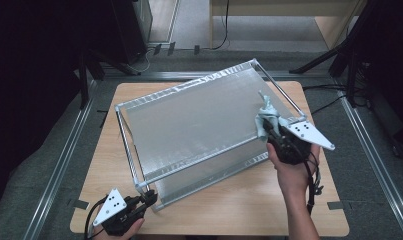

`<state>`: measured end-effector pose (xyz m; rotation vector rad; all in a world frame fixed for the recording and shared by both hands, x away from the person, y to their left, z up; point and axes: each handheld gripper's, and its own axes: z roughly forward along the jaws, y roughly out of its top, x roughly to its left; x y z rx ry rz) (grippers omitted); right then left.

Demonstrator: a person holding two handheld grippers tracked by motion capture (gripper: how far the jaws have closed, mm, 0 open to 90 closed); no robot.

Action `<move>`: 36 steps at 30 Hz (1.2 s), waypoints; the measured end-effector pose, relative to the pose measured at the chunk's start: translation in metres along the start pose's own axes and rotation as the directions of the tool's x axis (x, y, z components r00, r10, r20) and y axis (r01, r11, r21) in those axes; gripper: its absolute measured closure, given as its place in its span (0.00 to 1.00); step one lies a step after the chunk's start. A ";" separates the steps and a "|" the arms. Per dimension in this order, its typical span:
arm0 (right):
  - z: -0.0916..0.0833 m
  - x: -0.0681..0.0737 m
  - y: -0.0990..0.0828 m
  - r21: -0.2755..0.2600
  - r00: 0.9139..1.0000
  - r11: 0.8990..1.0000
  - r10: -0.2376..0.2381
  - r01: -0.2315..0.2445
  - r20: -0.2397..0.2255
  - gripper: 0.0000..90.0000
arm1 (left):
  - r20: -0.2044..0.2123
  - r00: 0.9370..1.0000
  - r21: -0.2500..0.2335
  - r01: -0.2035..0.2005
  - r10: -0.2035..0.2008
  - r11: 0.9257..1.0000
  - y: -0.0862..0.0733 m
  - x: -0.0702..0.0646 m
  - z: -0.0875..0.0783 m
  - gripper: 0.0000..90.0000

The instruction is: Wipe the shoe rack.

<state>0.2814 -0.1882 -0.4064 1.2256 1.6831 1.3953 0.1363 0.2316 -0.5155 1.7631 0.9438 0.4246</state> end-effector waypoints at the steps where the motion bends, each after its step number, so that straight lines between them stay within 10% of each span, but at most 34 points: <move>1: -0.001 0.006 -0.001 0.002 1.000 1.000 0.008 -0.008 -0.023 0.86 | 0.006 1.000 0.001 0.001 -0.001 1.000 0.000 -0.002 0.001 0.88; 11: -0.008 0.093 -0.014 0.015 0.977 0.998 -0.049 0.053 -0.207 0.87 | 0.025 1.000 0.018 -0.003 0.002 1.000 0.008 -0.031 0.024 0.88; 18: -0.016 0.172 -0.024 0.030 0.894 0.990 -0.109 0.135 -0.435 0.87 | 0.033 0.999 0.026 -0.010 0.009 1.000 0.010 -0.039 0.030 0.88; 22: -0.016 0.171 -0.024 0.017 0.883 0.986 -0.142 0.167 -0.446 0.87 | 0.039 0.999 0.029 -0.021 0.020 0.999 0.009 -0.039 0.028 0.88; 28: -0.013 0.134 -0.019 0.019 0.933 0.982 -0.173 0.189 -0.315 0.87 | 0.048 0.999 0.025 -0.015 0.014 1.000 0.008 -0.038 0.026 0.88; 36: -0.006 0.058 0.000 0.080 0.992 0.993 -0.077 0.086 -0.104 0.65 | 0.045 0.999 0.024 -0.010 0.009 1.000 0.006 -0.031 0.020 0.88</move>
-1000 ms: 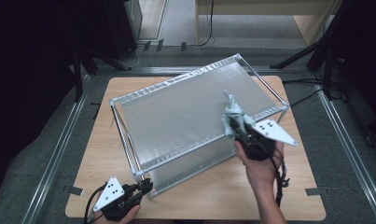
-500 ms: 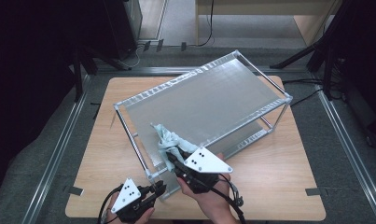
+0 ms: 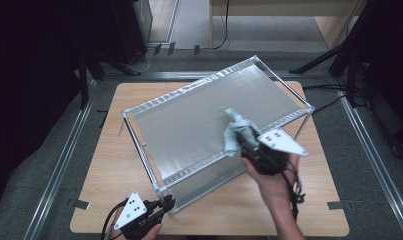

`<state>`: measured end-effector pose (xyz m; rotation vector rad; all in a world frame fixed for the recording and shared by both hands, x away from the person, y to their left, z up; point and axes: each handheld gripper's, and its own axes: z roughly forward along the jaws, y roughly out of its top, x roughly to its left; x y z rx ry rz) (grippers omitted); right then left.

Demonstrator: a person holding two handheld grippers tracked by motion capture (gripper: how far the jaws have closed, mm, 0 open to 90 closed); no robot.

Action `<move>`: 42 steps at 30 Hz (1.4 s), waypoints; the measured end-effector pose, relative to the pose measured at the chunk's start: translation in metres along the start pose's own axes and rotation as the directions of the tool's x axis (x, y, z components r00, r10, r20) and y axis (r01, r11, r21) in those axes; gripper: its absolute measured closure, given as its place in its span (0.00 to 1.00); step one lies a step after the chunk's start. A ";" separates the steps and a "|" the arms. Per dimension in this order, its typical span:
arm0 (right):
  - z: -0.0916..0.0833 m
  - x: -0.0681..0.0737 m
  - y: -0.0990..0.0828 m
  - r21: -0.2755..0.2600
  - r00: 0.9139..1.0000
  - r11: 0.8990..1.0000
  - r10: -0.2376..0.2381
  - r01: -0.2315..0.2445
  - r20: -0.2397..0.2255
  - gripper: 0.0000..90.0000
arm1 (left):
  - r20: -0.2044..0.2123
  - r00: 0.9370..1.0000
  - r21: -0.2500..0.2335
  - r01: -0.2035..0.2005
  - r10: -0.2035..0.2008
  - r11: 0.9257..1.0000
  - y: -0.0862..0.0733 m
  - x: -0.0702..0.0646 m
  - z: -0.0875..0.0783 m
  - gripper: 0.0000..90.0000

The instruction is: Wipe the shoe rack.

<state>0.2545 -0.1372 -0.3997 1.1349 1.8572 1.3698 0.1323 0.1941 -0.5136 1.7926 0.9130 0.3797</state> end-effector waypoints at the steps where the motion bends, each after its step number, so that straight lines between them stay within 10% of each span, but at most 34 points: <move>1: -0.006 -0.035 0.001 -0.032 0.996 0.998 0.059 -0.057 0.070 0.76 | -0.006 1.000 0.002 0.003 -0.003 1.000 0.000 0.003 -0.002 0.88; 4: -0.009 -0.052 0.000 -0.048 0.991 0.997 0.065 -0.060 0.114 0.85 | -0.007 1.000 0.002 0.003 -0.003 1.000 -0.001 0.004 -0.003 0.88; 7: -0.011 -0.087 -0.002 -0.072 0.969 0.995 0.085 -0.069 0.233 0.88 | -0.012 1.000 0.002 0.001 -0.001 1.000 -0.001 0.003 -0.003 0.88; 10: -0.011 -0.108 0.002 -0.074 0.954 0.992 0.119 -0.102 0.276 0.89 | -0.011 1.000 0.003 0.002 -0.002 1.000 -0.001 0.003 -0.003 0.88; 12: -0.010 -0.109 0.002 -0.073 0.959 0.989 0.139 -0.125 0.247 0.89 | -0.010 1.000 0.002 0.005 -0.005 1.000 -0.001 0.004 -0.003 0.88; 16: -0.009 -0.083 -0.003 -0.082 0.977 0.993 0.104 -0.090 0.186 0.89 | -0.002 1.000 0.010 0.007 -0.007 1.000 0.000 0.004 -0.003 0.88; 23: 0.002 0.014 -0.010 -0.054 1.000 0.998 -0.023 0.023 0.003 0.89 | 0.006 1.000 0.011 -0.004 0.004 1.000 0.001 -0.002 0.001 0.88; 29: 0.013 0.103 -0.016 -0.043 0.973 0.988 -0.152 0.146 -0.175 0.88 | 0.009 1.000 0.010 -0.007 0.007 1.000 0.000 -0.003 0.001 0.88; 32: 0.014 0.128 -0.016 -0.036 0.950 0.991 -0.134 0.129 -0.281 0.88 | 0.012 1.000 0.008 -0.009 0.009 1.000 0.000 -0.002 0.001 0.88; 37: 0.011 0.134 -0.018 -0.059 0.927 0.981 -0.193 0.183 -0.322 0.88 | 0.013 1.000 0.007 -0.015 0.015 1.000 0.000 -0.003 0.001 0.88; 42: 0.012 0.087 -0.014 -0.046 0.966 0.986 -0.167 0.161 -0.195 0.88 | 0.017 1.000 0.011 -0.019 0.019 1.000 0.000 -0.002 0.000 0.88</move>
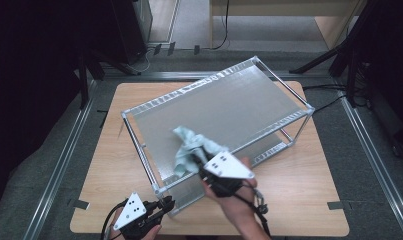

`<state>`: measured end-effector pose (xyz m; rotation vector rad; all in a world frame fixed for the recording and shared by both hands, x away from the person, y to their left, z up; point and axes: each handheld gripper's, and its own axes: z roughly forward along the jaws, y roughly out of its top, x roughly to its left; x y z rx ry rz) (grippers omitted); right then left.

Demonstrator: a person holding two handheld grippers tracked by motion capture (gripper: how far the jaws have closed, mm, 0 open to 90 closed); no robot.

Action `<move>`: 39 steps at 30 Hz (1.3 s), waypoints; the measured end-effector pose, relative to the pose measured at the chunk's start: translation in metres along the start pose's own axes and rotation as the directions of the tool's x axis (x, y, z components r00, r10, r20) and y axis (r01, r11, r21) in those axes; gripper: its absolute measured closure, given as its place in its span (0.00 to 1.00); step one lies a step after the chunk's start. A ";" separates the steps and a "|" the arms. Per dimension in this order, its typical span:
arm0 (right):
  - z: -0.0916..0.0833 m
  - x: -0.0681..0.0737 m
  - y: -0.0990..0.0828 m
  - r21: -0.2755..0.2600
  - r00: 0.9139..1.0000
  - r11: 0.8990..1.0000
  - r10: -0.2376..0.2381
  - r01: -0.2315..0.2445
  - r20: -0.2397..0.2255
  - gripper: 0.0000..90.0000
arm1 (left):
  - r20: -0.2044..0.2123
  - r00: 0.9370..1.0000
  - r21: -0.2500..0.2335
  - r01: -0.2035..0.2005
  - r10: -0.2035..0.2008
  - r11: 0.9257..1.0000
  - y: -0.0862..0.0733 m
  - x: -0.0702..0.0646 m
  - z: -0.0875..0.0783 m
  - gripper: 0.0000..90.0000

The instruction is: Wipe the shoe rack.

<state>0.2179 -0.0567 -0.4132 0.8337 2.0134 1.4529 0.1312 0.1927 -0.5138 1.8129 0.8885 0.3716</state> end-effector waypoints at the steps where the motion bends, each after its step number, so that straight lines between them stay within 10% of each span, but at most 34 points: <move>1: -0.002 -0.014 -0.001 0.000 0.999 1.000 0.018 -0.018 0.035 0.89 | -0.001 1.000 0.001 -0.001 0.001 1.000 0.000 0.000 0.000 0.88; 7: -0.020 -0.090 -0.006 -0.014 0.972 0.992 0.129 -0.129 0.196 0.88 | -0.001 1.000 -0.004 0.002 -0.002 1.000 0.000 0.001 0.000 0.88; 15: -0.056 -0.172 -0.016 -0.066 0.909 0.977 0.215 -0.205 0.358 0.84 | -0.005 1.000 -0.002 0.007 -0.007 1.000 -0.001 0.002 -0.002 0.88; 26: -0.120 -0.190 -0.067 -0.212 0.811 0.942 0.333 -0.261 0.482 0.87 | -0.003 1.000 -0.006 0.009 -0.009 1.000 -0.001 0.003 -0.002 0.88; 30: -0.104 -0.190 -0.099 -0.132 0.807 0.940 0.338 -0.314 0.484 0.87 | 0.001 1.000 -0.008 0.009 -0.009 1.000 -0.001 0.003 -0.001 0.88; 39: -0.031 -0.189 -0.126 0.091 0.870 0.942 0.258 -0.323 0.420 0.86 | 0.016 1.000 -0.012 0.000 0.000 1.000 -0.002 0.005 -0.001 0.88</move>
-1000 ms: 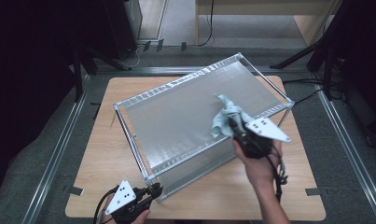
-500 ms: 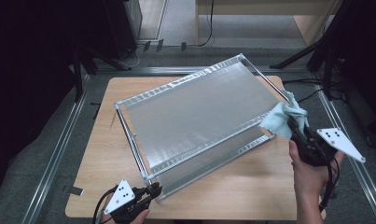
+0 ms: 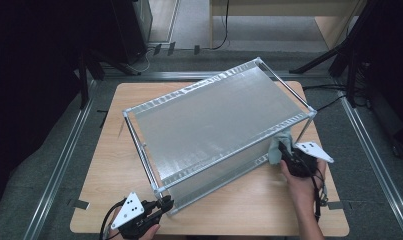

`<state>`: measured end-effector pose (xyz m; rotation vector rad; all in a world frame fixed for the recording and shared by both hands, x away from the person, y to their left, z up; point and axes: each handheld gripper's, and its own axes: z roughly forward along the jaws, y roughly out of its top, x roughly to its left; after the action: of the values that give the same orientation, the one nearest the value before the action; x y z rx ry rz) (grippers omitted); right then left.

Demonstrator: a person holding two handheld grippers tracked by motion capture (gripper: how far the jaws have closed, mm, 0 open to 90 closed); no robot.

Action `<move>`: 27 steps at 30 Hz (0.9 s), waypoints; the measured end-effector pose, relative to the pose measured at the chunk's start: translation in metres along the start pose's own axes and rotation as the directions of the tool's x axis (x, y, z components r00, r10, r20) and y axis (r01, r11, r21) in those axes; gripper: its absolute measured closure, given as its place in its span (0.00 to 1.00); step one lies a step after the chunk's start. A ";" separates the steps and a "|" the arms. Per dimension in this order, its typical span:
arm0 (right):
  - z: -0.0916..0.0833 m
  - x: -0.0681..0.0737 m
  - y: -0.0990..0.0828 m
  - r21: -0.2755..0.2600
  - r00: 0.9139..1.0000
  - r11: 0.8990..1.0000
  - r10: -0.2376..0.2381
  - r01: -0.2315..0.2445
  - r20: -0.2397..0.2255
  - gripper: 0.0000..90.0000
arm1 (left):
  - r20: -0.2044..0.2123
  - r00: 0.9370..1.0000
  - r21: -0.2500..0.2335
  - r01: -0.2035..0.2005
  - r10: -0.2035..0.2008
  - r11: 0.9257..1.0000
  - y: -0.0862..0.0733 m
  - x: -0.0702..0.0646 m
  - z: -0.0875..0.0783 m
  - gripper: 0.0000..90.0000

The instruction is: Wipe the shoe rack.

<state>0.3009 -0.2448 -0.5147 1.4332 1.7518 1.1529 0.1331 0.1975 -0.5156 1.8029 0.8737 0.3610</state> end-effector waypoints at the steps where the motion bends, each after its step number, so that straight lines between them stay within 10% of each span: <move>1: 0.009 0.004 -0.002 0.044 1.000 0.999 -0.021 0.021 -0.012 0.82 | 0.001 1.000 -0.001 0.000 0.000 1.000 0.000 0.000 0.000 0.88; 6: 0.022 0.010 -0.010 0.146 1.000 0.989 -0.029 0.029 0.002 0.55 | 0.004 1.000 -0.002 -0.001 0.001 1.000 0.000 0.001 0.000 0.88; 11: 0.017 0.007 -0.010 0.154 0.999 0.988 -0.029 0.031 -0.019 0.80 | 0.005 1.000 -0.002 -0.001 0.001 1.000 0.000 0.001 0.000 0.88; 17: 0.028 -0.001 -0.018 0.183 1.000 0.983 0.007 -0.003 -0.021 0.86 | 0.007 1.000 0.002 0.004 -0.004 1.000 0.000 0.000 0.001 0.88; 27: 0.026 0.063 -0.030 0.222 0.977 0.963 -0.112 0.151 -0.181 0.87 | 0.015 1.000 0.001 0.005 -0.005 1.000 0.001 -0.003 0.004 0.88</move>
<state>0.2940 -0.1792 -0.5479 1.3588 2.1277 1.0487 0.1337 0.1928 -0.5158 1.8018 0.8678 0.3430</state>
